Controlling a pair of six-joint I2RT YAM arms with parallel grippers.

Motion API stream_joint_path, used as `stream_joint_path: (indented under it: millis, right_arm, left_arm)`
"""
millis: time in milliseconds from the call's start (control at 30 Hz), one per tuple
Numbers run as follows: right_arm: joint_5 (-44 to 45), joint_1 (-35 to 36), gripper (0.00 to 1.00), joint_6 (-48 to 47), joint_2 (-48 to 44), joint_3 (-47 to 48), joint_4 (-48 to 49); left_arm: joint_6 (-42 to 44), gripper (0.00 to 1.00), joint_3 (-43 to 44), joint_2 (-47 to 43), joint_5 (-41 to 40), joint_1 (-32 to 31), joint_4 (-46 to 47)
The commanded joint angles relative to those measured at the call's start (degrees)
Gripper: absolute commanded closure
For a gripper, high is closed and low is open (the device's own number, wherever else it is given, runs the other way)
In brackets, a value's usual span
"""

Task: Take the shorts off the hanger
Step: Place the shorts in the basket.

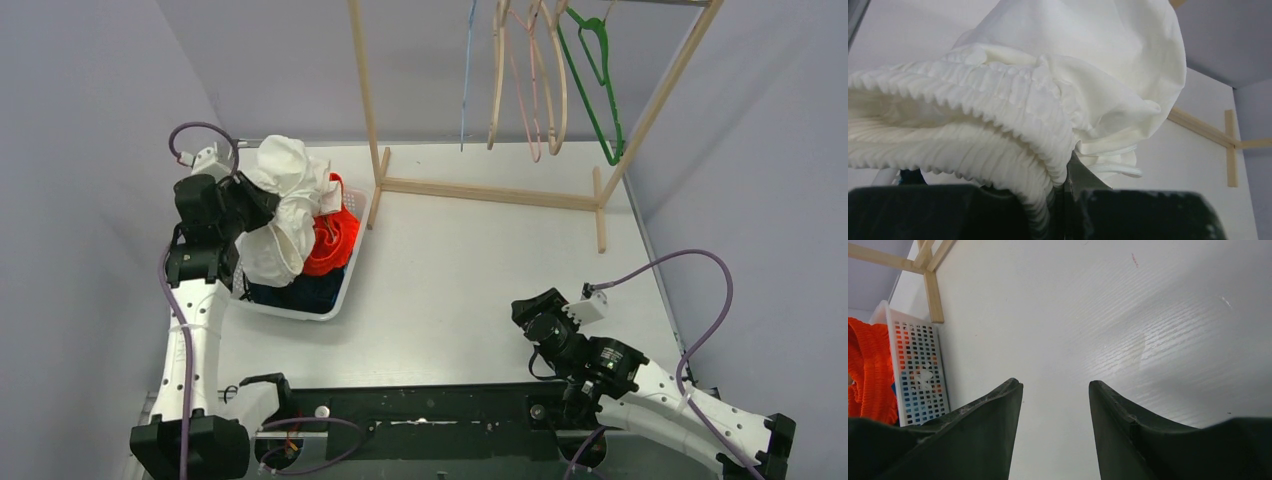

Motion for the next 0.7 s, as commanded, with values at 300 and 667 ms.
stream_joint_path:
  millis: [300,667]
  right_arm:
    - [3.3,0.4,0.47,2.8,-2.6,-0.9,-2.2]
    - [5.6,0.5,0.47,3.3,-4.5,1.4,-7.5]
  left_arm:
    - [-10.0,0.88,-29.3,0.0,5.4,0.8,19.6]
    - [-6.2,0.42,-12.1,-6.1,-10.1,0.8,1.4]
